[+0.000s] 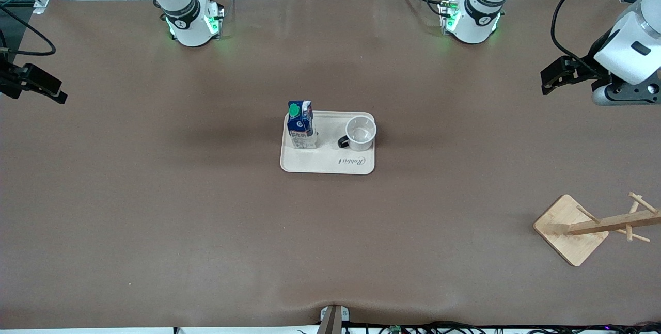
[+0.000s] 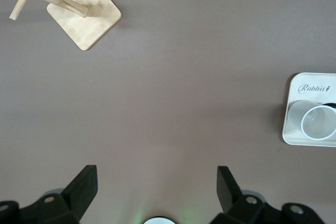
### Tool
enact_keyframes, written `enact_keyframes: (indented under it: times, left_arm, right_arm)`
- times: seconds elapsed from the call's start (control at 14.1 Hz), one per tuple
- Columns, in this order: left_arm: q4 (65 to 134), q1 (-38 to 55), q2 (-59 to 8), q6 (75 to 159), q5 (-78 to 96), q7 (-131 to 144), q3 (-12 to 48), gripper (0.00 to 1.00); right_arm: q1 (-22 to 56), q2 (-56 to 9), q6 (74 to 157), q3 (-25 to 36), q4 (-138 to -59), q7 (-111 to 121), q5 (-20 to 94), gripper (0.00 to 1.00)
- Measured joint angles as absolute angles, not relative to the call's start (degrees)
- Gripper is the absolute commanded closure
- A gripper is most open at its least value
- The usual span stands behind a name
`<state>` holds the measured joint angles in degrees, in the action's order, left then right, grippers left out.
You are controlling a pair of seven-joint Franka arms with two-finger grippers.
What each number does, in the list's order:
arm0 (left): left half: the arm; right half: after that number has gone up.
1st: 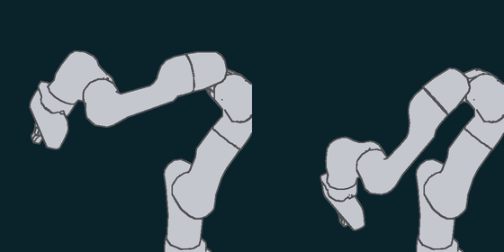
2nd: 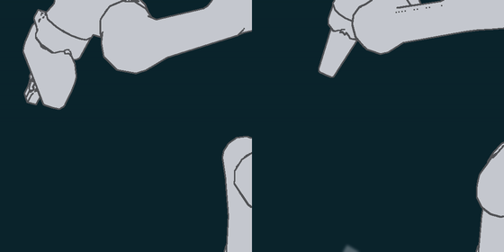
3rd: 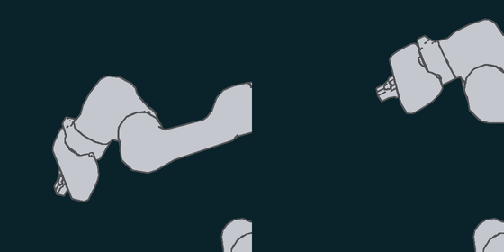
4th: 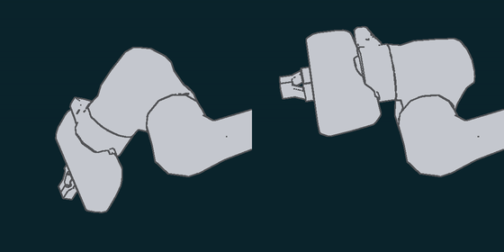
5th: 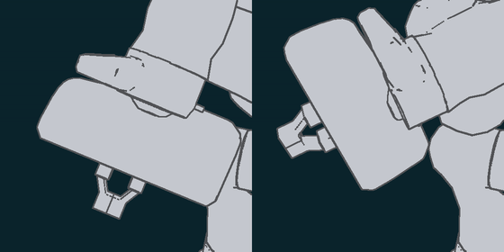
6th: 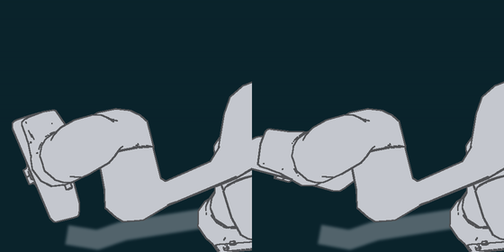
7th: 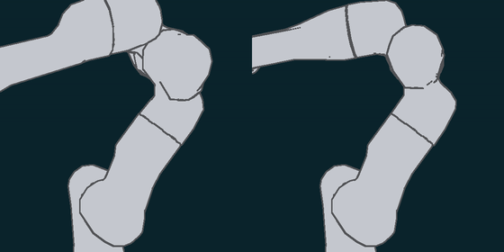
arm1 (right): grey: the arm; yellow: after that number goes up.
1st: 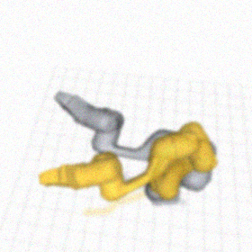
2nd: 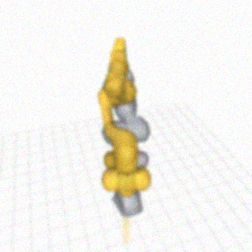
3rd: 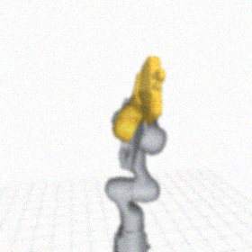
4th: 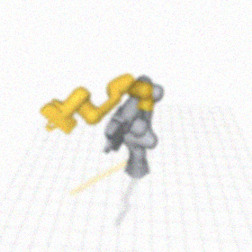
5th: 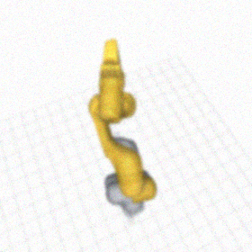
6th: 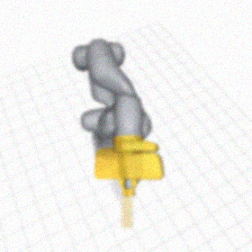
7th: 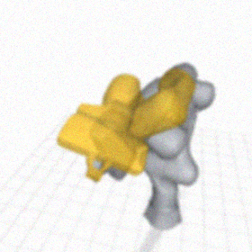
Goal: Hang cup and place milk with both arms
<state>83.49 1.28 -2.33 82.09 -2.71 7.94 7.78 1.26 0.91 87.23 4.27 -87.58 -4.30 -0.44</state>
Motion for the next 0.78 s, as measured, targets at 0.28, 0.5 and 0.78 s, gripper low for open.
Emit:
enact_keyframes:
  times: [0.28, 0.5, 0.78]
  left_arm:
    - [83.71, 0.76, -2.35, 82.13, -2.71, 7.81, 7.5, 0.0]
    - [83.71, 0.38, -2.45, 82.22, -2.71, 7.88, 7.32, 0.0]
    - [83.75, 0.42, -4.6, 82.76, -2.7, 6.9, 7.39, 0.0]
  right_arm:
    - [1.26, 0.91, 87.23, 4.27, -87.58, -4.3, -0.44, 0.0]
    - [1.26, 0.91, 87.23, 4.26, -87.58, -4.29, -0.44, 0.0]
    - [1.41, 0.91, 87.65, 4.22, -87.57, -4.29, -0.41, 0.0]
